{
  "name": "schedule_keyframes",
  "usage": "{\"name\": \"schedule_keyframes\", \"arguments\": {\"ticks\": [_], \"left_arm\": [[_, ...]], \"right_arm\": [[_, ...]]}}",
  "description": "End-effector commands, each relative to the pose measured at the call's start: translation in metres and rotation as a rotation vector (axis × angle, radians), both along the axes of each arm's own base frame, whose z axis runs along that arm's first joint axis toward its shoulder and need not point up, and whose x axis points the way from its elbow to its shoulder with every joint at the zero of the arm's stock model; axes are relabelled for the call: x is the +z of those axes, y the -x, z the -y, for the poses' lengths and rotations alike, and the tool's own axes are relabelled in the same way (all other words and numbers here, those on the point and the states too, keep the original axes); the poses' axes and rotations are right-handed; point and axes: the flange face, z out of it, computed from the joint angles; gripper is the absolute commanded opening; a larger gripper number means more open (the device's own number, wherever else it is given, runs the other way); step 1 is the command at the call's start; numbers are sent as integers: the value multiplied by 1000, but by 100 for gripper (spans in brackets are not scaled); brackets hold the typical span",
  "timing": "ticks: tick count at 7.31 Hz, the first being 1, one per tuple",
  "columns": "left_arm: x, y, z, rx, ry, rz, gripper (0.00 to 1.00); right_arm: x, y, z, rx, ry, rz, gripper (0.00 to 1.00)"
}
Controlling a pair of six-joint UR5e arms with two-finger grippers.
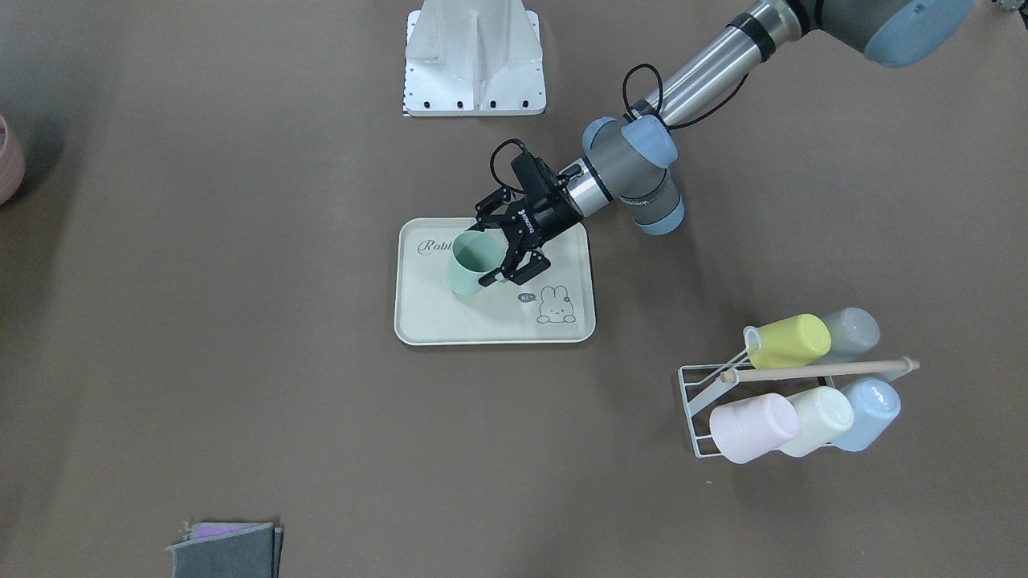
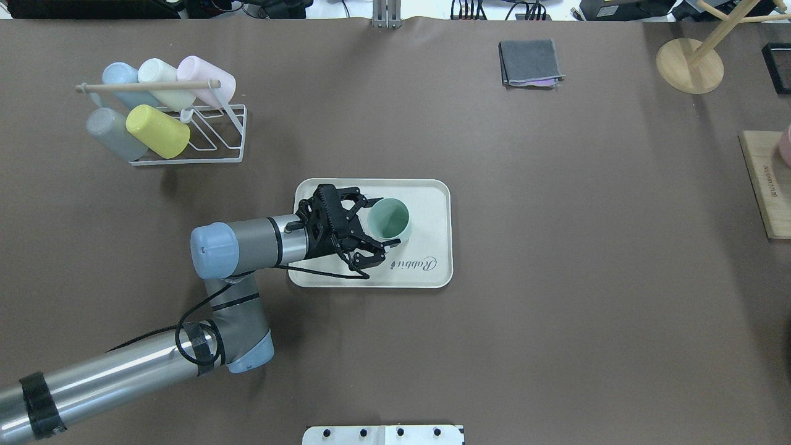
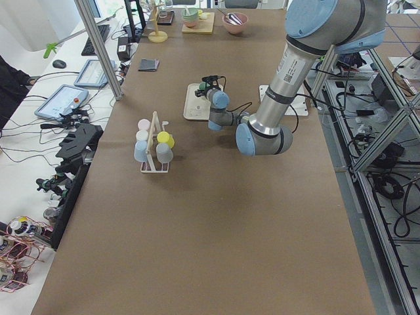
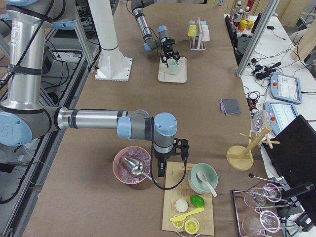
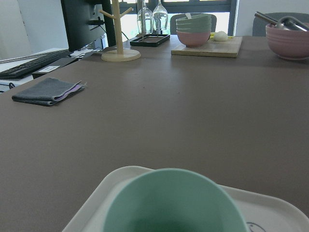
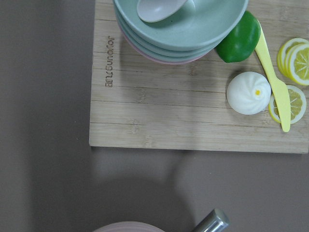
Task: Pick up and place green cup on tray
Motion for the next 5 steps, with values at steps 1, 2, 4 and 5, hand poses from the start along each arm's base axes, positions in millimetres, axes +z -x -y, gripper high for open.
{"name": "schedule_keyframes", "arguments": {"ticks": [1,2,4,5], "left_arm": [[-2,1,1,0,-1,-3,94],[-7,3,0,4,-8,-11,98],[-48,22,-4,10,-6,-95,98],[-67,34,-7,40,75,-154,98]], "right_arm": [[0,0,0,0,-1,0,100],[-1,0,1,0,-2,0,100],[-3,0,3,0,-7,0,100],[-3,0,3,0,-7,2,100]]}}
